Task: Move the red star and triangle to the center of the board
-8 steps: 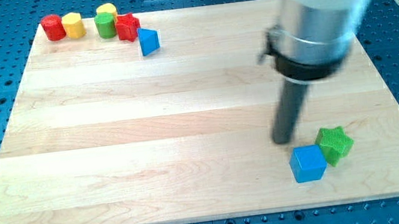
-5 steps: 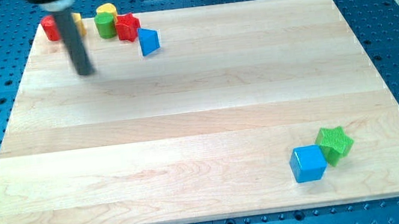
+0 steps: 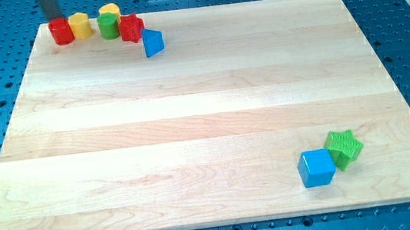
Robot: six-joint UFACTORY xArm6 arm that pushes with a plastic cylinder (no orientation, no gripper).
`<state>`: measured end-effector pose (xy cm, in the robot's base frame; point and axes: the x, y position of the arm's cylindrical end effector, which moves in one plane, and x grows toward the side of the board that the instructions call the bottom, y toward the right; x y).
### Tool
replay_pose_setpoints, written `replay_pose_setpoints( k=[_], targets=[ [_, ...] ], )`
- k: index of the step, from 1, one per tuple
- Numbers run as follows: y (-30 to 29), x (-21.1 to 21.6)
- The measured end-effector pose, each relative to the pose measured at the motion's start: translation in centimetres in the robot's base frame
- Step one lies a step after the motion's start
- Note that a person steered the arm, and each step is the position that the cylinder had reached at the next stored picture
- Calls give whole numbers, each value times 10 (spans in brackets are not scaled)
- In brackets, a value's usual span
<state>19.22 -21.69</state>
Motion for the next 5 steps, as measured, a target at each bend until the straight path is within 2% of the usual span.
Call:
replay_pose_setpoints(
  k=[1, 2, 3, 4, 5],
  targets=[
    [85, 0],
    [99, 5],
    [98, 58],
    [102, 89],
    [126, 95]
  ],
)
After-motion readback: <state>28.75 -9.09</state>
